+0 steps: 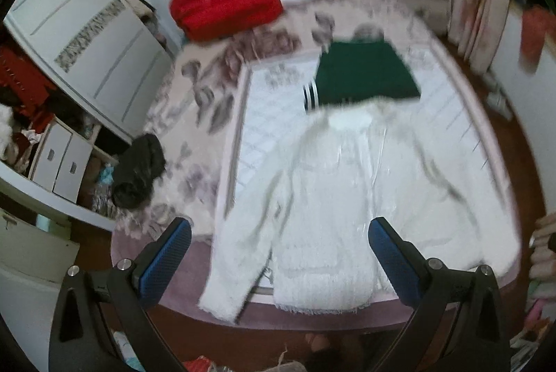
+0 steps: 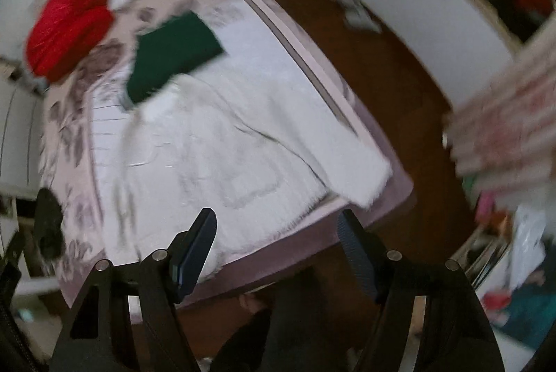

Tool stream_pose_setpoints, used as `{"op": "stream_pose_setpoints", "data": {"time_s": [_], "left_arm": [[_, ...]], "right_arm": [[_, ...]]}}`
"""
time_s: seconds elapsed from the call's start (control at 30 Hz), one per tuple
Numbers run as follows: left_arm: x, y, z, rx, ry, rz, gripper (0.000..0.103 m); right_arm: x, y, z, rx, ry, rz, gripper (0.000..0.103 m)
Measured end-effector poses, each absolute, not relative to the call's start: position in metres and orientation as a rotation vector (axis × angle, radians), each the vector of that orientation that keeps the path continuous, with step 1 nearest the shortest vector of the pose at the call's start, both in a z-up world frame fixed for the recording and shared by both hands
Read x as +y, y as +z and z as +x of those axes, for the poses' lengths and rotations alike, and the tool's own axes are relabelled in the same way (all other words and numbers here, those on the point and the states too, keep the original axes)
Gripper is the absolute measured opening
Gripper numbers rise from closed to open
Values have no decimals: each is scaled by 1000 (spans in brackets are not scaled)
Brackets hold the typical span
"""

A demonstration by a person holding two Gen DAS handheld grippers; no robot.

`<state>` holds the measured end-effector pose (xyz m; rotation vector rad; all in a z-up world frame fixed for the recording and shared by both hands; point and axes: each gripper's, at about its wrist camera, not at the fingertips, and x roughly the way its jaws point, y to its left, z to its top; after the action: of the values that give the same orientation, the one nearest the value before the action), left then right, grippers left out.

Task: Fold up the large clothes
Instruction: 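Grasp the white cardigan's sleeve cuff with the right gripper and lift it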

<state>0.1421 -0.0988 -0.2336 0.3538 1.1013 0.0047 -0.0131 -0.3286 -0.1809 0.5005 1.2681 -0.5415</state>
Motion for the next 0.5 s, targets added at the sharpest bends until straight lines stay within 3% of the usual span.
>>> {"op": "stream_pose_setpoints", "data": {"time_s": [0.2, 0.5], "left_arm": [[-130, -359, 168, 1245, 22, 390, 103], [-210, -526, 178, 1373, -67, 514, 103]], "right_arm": [[-436, -345, -29, 1363, -652, 742, 75], [-512, -527, -96, 1382, -794, 1162, 75]]}}
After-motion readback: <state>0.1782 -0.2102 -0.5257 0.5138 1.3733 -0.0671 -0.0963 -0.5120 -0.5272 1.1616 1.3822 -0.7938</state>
